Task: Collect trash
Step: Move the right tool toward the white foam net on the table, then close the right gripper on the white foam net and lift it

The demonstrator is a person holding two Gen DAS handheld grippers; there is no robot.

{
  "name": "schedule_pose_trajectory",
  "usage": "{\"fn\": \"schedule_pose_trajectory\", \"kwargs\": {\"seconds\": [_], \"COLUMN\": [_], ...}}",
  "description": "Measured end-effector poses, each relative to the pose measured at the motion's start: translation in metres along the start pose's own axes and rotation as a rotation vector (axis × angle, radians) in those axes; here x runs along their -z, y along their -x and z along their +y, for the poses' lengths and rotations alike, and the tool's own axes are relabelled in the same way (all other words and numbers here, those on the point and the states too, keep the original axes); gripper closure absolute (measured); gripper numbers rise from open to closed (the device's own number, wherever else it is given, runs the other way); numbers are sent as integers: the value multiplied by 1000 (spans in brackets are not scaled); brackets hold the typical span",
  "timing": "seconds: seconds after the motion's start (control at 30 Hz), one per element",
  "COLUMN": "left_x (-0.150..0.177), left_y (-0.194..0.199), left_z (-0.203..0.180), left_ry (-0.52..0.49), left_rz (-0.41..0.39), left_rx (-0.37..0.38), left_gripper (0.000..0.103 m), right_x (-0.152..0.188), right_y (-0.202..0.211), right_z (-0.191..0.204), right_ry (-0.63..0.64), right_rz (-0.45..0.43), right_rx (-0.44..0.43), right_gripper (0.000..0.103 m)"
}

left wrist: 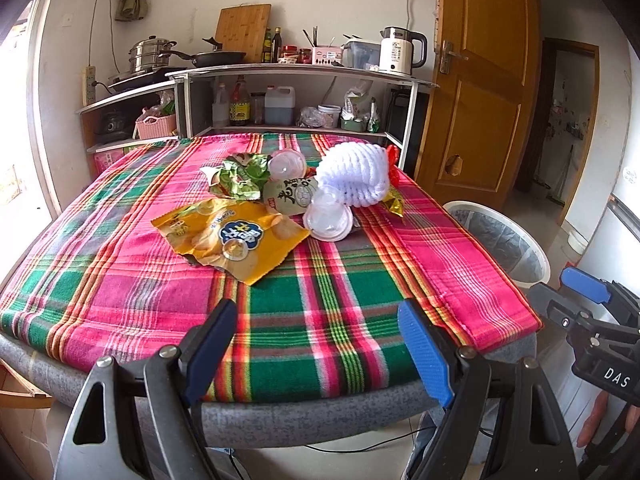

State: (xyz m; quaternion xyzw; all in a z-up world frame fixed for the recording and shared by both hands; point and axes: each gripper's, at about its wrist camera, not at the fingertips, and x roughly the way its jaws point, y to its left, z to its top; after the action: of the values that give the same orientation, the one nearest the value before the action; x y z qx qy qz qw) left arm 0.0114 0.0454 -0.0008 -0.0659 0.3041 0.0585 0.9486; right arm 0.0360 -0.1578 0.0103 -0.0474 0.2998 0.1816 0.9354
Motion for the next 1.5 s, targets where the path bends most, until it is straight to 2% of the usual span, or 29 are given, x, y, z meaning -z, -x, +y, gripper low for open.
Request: {"fn": "schedule_pose_trajectory", "kwargs": {"seconds": [0.33, 0.53, 0.77, 1.0, 1.17, 1.23, 1.3, 1.33, 1.37, 1.43, 1.47, 1.5], "left_x": [-27, -39, -48, -53, -59, -61, -63, -63, -63, -62, -62, -62], "left_y": [-21, -41, -65, -84, -88, -90, -93, -94, -94, -93, -93, -93], "left_z": [53, 85, 115, 128, 123, 120, 117, 116, 114, 111, 111, 111], "left_ry": [91, 154, 231, 274, 256, 237, 230, 223, 214, 200, 201, 204], "left_rz": [-21, 13, 58, 110, 131, 139, 150, 154, 155, 150, 151, 152], "left_rx": [-80, -108, -140, -96, -82, -84, -71, -70, -77, -83, -81, -79], "left_gripper": [19, 19, 19, 20, 27, 36, 46, 52, 55, 65, 68, 75], "right_x": [-41, -68, -92, -105, -109, -109, -110, -110, -110, -108, -108, -107], "right_y": [-41, -68, -103, -131, -145, -147, -148, -149, -148, -146, -146, -146], "right_z": [19, 35, 46, 62, 65, 65, 66, 67, 68, 67, 67, 67], "right_ry": [41, 86, 80, 122, 121, 111, 110, 113, 115, 115, 114, 109], "right_rz": [3, -10, 13, 39, 73, 80, 89, 92, 93, 92, 95, 98], "right_rx": [-82, -121, -155, -183, -189, -203, -208, -212, -216, -221, -226, -229], "right_gripper": [24, 24, 24, 24, 24, 32, 51, 54, 61, 65, 71, 76]}}
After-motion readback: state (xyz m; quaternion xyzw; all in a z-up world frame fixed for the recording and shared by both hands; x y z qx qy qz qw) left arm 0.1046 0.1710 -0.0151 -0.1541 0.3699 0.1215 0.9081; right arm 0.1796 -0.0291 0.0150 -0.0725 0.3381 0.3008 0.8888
